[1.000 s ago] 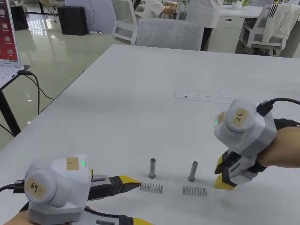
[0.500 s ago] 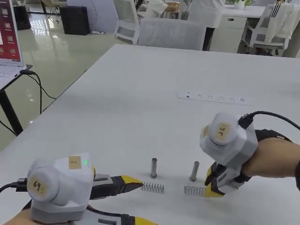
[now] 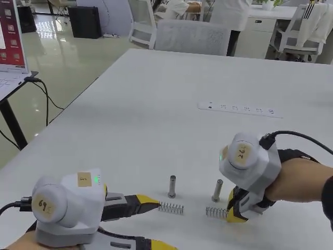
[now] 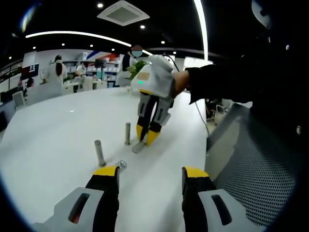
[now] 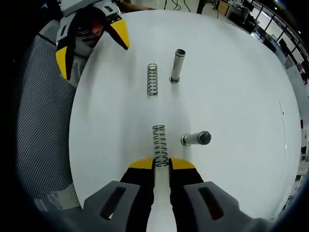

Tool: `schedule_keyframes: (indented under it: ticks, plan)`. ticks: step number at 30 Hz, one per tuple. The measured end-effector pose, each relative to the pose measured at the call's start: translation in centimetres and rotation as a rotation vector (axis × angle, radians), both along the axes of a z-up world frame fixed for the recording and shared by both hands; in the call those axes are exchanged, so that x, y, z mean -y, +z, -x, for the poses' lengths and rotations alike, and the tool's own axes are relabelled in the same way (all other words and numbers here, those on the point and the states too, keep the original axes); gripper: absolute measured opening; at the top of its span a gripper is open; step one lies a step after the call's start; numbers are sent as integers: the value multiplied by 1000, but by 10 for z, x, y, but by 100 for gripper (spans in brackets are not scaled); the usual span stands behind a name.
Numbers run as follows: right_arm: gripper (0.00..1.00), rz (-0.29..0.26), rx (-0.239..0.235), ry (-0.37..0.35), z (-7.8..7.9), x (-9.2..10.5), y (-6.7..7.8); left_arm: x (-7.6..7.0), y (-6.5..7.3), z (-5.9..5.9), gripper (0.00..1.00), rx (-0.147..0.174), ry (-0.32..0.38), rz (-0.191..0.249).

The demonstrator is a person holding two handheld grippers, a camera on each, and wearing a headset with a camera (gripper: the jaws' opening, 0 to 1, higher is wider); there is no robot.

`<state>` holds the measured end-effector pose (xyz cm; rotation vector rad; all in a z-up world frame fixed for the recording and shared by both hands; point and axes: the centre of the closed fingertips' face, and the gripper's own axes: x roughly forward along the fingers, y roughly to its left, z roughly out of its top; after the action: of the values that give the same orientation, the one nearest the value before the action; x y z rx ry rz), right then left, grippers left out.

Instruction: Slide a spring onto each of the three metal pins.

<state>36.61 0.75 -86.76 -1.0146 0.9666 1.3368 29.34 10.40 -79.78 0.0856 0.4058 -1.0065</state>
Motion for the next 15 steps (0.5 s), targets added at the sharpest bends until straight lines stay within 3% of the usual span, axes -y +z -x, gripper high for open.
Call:
schedule_keyframes:
  ticks: [5,15]
  plan:
    - [8,1,-7,-6,4,2,6,1,2,-1,46,4,0,1]
    - [8,-23,-11,5,18,-3,32,6,2,-4,43,10,-26,-10]
